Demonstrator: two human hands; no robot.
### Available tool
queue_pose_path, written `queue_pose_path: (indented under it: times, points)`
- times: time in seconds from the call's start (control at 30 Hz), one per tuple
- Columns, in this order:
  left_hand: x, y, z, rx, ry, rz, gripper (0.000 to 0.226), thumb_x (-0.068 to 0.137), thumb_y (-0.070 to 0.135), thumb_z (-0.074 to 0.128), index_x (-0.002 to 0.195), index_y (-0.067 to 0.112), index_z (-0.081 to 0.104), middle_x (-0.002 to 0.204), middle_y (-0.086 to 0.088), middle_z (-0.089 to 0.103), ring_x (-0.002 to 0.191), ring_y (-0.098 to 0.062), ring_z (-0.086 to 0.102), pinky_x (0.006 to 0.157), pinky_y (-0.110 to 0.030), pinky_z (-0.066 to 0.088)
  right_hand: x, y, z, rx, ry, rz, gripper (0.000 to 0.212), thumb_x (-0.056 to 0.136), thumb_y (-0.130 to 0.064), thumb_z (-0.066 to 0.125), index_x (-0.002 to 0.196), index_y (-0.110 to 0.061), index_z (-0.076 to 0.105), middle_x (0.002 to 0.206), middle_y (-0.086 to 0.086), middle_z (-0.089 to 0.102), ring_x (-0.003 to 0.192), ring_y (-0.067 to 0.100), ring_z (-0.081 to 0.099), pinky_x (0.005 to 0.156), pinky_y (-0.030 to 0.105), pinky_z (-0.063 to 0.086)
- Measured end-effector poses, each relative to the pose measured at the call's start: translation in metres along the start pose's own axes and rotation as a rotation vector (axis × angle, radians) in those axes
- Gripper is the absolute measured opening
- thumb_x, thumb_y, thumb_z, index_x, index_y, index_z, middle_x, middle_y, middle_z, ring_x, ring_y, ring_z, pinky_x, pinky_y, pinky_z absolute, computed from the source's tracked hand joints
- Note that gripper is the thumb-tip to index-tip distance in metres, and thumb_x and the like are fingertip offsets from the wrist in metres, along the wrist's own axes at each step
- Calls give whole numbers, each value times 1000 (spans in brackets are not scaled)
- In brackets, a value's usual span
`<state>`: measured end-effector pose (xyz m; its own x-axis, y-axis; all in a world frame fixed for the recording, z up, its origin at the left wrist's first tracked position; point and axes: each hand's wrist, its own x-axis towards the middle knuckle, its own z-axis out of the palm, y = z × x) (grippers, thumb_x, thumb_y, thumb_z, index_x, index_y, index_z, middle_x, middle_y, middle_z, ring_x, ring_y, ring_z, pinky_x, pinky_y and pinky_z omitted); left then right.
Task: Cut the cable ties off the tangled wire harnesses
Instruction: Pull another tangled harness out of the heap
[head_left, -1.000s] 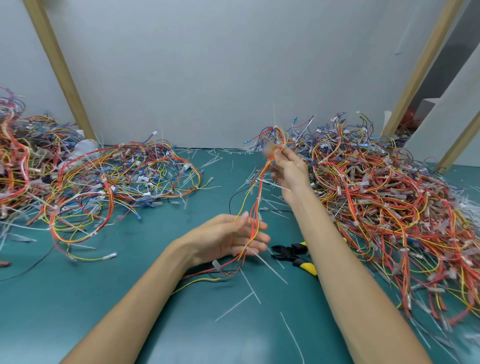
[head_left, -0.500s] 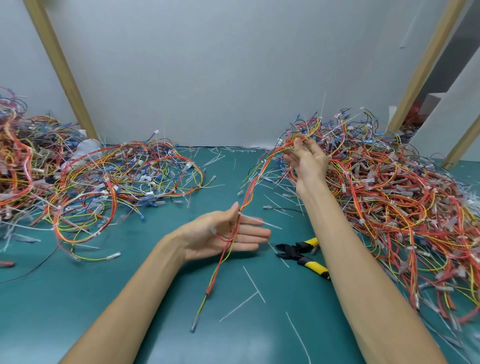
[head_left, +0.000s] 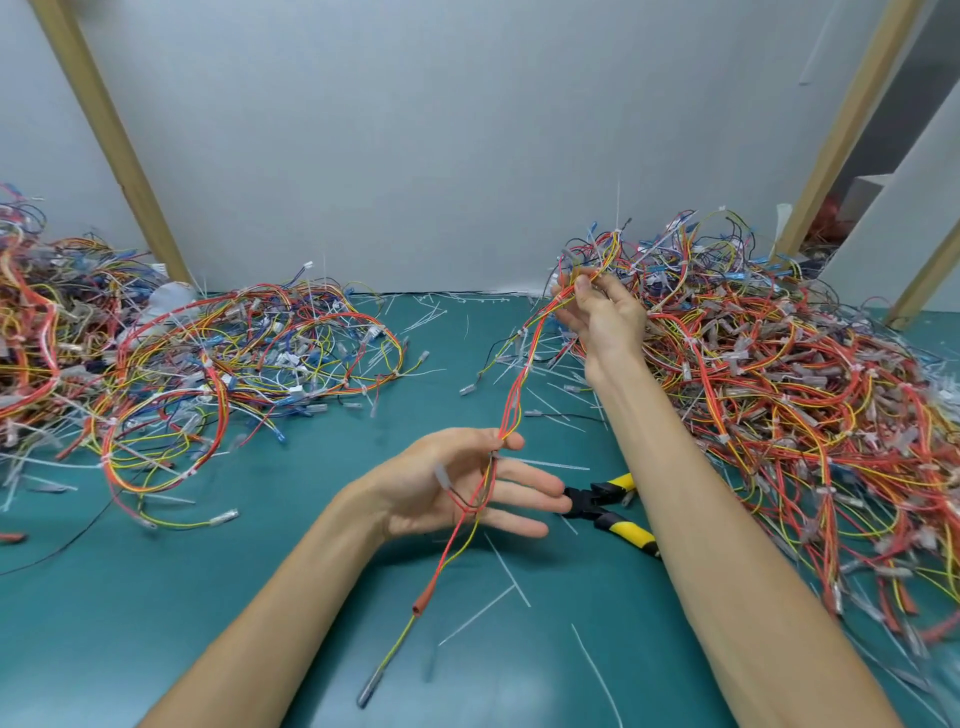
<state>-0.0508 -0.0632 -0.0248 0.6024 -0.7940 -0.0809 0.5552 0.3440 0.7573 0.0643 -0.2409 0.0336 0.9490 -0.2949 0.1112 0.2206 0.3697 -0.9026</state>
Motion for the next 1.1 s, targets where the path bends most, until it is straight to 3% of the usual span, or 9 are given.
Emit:
queue_pose_path:
  times: [0.1, 0.17, 0.33, 0.4, 0.53, 0.63, 0.8, 0.93, 1.1]
  points:
    - [4, -11, 10, -9, 287, 78, 26, 93, 25, 51, 111, 6, 51, 83, -16, 71, 85, -32, 72, 71, -42, 59, 0, 0, -1, 41, -12, 5, 21, 98, 1, 52, 88, -15, 61, 78, 0, 66, 74, 15, 67, 60, 23, 57]
    - [2, -22, 12, 26, 450, 177, 27, 95, 25, 48, 111, 4, 52, 76, -10, 68, 74, -23, 72, 66, -33, 59, 1, 0, -1, 66, -5, 7, 21, 98, 1, 52, 88, -15, 61, 72, -5, 67, 66, 11, 68, 60, 23, 57]
    - [-21, -36, 11, 219, 632, 294, 21, 99, 4, 48, 118, -5, 51, 93, -13, 67, 91, -25, 72, 75, -27, 59, -1, 4, 2, 34, -6, 10, 21, 99, -1, 52, 90, -17, 62, 93, 7, 68, 90, 24, 66, 62, 24, 57]
    - [-25, -38, 13, 294, 677, 303, 22, 96, 1, 52, 117, -7, 53, 95, -16, 67, 91, -26, 72, 75, -25, 58, -2, 5, 5, 44, -7, 13, 22, 99, 0, 52, 89, -17, 62, 93, 6, 68, 91, 25, 66, 62, 24, 57]
    - [-25, -42, 17, 319, 722, 270, 20, 94, -3, 56, 113, -9, 58, 95, -17, 71, 89, -30, 73, 72, -23, 58, -3, 4, 6, 64, -18, 10, 22, 99, 0, 51, 89, -15, 62, 88, 4, 69, 82, 21, 68, 60, 23, 57]
    - [-27, -45, 20, 273, 772, 226, 17, 90, -3, 62, 105, -10, 58, 83, -15, 72, 85, -31, 74, 69, -23, 59, -1, 3, 5, 81, -26, 16, 22, 99, 0, 50, 88, -15, 62, 87, 3, 69, 78, 18, 69, 59, 22, 57]
    - [-35, -45, 28, 447, 827, 65, 21, 93, 15, 64, 90, -5, 61, 79, -15, 75, 76, -25, 75, 63, -20, 58, 2, 4, 6, 79, 6, 17, 22, 99, 1, 51, 86, -14, 62, 85, 3, 69, 71, 12, 71, 57, 21, 55]
    - [-41, -46, 38, 537, 743, -11, 27, 98, 17, 56, 83, -5, 60, 70, -13, 72, 71, -26, 74, 62, -22, 57, 1, 8, 14, 50, -3, 23, 24, 98, 3, 51, 85, -14, 61, 85, 4, 68, 78, 19, 69, 56, 22, 55]
    - [-44, -58, 56, 505, 633, -56, 26, 101, 17, 51, 85, -3, 57, 73, -12, 69, 70, -24, 73, 63, -22, 57, -6, 15, 25, 52, -70, 73, 24, 98, 6, 49, 84, -11, 59, 81, 6, 67, 64, 11, 70, 56, 22, 57]
